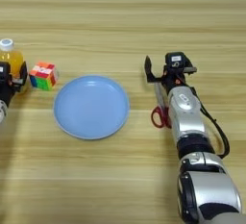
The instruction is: Move the objects on the table
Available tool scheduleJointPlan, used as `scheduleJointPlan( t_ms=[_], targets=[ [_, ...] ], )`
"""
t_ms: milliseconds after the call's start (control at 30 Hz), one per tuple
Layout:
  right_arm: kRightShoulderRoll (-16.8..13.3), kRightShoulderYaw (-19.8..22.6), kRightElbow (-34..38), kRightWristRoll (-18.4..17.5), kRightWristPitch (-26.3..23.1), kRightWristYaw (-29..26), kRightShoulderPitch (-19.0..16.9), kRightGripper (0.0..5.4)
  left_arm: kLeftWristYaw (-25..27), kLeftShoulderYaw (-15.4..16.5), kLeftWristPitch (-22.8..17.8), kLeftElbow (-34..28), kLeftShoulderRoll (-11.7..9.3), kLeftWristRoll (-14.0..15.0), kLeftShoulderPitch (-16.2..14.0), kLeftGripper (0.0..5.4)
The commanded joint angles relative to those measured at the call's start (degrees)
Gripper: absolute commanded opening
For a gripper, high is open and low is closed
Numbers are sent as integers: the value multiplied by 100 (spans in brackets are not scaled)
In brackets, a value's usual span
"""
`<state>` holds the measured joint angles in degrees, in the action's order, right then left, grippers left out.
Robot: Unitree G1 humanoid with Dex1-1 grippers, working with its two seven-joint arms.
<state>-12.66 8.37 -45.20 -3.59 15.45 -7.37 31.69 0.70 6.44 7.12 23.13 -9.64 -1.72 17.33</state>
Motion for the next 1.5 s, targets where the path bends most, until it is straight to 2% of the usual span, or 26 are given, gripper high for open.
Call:
scheduleJointPlan(
  t_ms=[33, 567, 600, 1067, 1200, 1500],
  targets=[
    [12, -11, 49, 7, -47, 17, 60, 540, -62, -29, 225, 193, 8, -32, 238, 328],
    [4, -14, 65, 9, -40, 11, 49, 540, -110, -122, 322, 395, 49, -61, 242, 328],
    [4, -15, 66, 10, -39, 11, 48, 540, -107, -127, 318, 394, 47, -60, 242, 357],
    [-5, -27, 57, 21, -30, -3, 39, 540, -95, -133, 317, 405, 60, -34, 265, 496],
    [-9, -30, 38, 22, -22, -10, 40, 540, 23, -80, 466, 425, 95, 120, 341, 537],
    [-9, -34, 22, 25, -18, -15, 47, 540, 330, -2, 964, 153, 239, 511, 362, 540]
  ],
)
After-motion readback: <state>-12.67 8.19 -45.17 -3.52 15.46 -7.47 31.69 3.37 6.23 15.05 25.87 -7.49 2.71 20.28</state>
